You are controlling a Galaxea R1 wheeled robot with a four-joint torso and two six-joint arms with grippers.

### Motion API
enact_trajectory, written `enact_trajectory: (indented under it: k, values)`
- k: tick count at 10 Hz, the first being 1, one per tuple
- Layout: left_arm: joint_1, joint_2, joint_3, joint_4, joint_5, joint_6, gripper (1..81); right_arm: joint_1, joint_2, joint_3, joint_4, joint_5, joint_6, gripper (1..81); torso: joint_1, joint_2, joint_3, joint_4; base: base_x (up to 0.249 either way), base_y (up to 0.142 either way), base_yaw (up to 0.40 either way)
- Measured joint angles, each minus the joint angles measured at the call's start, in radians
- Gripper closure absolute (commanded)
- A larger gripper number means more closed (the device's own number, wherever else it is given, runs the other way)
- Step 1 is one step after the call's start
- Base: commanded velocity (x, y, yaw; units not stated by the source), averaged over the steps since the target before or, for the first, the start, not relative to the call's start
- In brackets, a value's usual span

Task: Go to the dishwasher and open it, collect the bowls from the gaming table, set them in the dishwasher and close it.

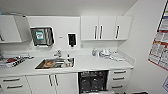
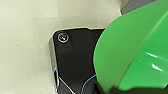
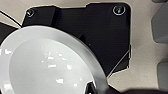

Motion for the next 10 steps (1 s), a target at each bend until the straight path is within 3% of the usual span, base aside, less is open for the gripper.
enact_trajectory:
  k: [5, 10]
  values:
    - [-0.008, 0.000, 0.000, 0.001, -0.001, 0.000, 81.1, 0.011, 0.000, -0.001, -0.002, -0.001, 0.000, 81.1, 0.000, 0.000, 0.000, 0.000, 0.104, 0.000, 0.000]
    - [-0.009, -0.003, 0.004, 0.001, -0.001, 0.000, 81.1, 0.006, 0.001, -0.001, -0.003, -0.002, 0.000, 81.1, 0.000, 0.000, 0.000, 0.000, 0.104, 0.054, 0.000]
